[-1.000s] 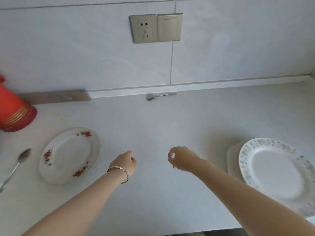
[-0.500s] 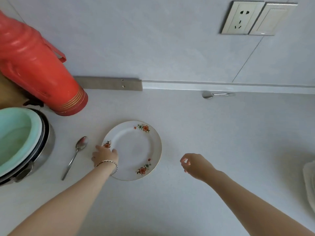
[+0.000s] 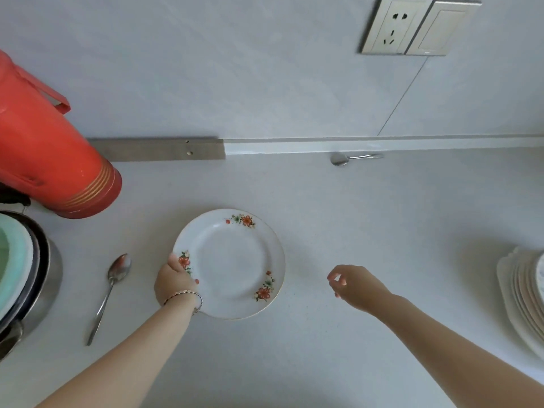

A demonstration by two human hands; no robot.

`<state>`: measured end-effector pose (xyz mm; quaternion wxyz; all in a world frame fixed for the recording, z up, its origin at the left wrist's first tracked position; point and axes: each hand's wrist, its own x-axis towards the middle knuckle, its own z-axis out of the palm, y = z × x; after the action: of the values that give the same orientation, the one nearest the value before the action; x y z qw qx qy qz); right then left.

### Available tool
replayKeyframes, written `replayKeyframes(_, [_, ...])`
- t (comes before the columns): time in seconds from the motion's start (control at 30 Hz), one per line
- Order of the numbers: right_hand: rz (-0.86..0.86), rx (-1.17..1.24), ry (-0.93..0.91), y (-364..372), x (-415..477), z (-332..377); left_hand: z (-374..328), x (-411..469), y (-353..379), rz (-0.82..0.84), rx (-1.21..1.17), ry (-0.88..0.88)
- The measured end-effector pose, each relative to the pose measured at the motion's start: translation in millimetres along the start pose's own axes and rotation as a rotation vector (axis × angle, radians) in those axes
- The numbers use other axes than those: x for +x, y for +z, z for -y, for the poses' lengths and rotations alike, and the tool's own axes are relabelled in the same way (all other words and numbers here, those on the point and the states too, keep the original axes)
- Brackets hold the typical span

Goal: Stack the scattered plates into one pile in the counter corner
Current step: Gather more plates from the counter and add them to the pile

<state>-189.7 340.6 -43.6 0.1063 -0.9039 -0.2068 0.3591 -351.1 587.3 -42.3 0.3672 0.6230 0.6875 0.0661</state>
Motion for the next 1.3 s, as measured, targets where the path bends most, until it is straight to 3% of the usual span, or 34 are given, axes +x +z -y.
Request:
replayKeyframes(0.1, [-0.043,0.039,0.042,-10,-9,-20,-24,-25,3,0.023,-0.048,0.102])
replayKeyframes(0.33, [-0.169,0.166,0.145,-50,-49,-100,-87,-113,39,0.247,-0.101,0.295])
replayKeyframes(0.6, [-0.427,0.230,0.295,-104,-120,-251,-128,-261,131,0.417,-0.072,0.466])
replayKeyframes(0.83, [-0.447,0.260,0.416,-125,-185,-398,-137,-391,231,0.549,-0.042,0.491])
replayKeyframes(1.07, [-0.472,0.356,0.471,-140,-218,-492,-155,-478,304,0.535,0.015,0.454])
replayKeyframes(1.3, [-0.441,0.427,0.498,-135,-224,-518,-161,-490,333,0.490,0.126,0.505])
